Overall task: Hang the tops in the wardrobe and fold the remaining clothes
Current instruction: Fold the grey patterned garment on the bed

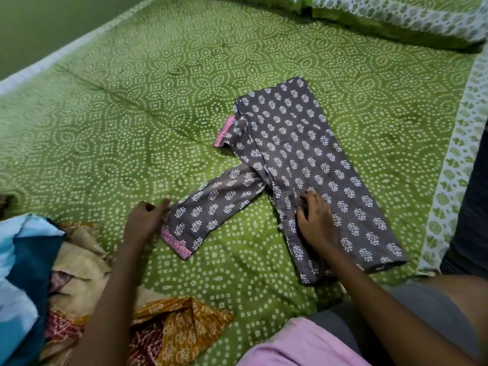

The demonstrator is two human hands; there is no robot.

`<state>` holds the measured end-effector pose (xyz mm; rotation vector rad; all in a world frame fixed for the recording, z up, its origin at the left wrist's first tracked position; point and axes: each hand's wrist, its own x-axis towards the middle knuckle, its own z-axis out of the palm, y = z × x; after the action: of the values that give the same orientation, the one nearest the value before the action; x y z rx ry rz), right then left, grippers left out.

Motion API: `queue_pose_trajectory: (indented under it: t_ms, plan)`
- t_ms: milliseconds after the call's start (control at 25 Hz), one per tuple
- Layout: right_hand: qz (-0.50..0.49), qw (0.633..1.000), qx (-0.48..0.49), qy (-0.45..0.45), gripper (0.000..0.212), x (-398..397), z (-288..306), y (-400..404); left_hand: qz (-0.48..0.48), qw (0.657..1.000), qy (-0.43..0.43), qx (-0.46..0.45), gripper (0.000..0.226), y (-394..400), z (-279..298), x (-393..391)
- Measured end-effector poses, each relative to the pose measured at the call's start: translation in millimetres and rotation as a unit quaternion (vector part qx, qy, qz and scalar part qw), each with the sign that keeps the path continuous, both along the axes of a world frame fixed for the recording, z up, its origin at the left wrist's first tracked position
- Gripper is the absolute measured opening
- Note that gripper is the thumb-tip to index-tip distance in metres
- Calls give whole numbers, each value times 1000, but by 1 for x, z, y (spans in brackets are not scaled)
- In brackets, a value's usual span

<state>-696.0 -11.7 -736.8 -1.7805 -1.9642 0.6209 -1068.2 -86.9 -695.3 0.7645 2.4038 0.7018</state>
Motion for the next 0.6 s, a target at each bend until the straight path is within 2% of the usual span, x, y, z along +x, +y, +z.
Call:
queue_pose_trajectory:
  t_ms: [80,160,200,240,280,320,360,400,520,600]
  plan:
    - [-4,1000,6,-22,46,-6,-1,-8,14,997,48,-55,55,-15,-5,9]
    - [-23,999,1,-40,44,-11,3,-8,22,998,36,-36,45,-14,-9,19]
    - [-16,999,0,-48,39,-20,6,-9,54,998,-12,7,35,-18,-10,17]
    - [1,998,1,-55,37,-28,9,-10,96,987,-90,89,26,-18,-11,18]
    - [23,998,1,-61,37,-35,11,-10,156,960,-162,165,22,-17,-11,24]
    - [40,997,2,-65,36,-40,12,-10,206,933,-195,222,23,-15,-11,31]
    - [52,996,8,-66,35,-42,10,-10,234,927,-168,241,25,-10,-8,40]
    - [61,996,16,-69,36,-39,9,-9,241,936,-102,236,27,-5,-2,49]
    - [114,990,47,-73,56,-18,2,-13,190,953,89,217,30,-2,5,52]
    - [147,983,64,-87,59,-4,-4,-16,142,968,155,139,31,-8,-1,31]
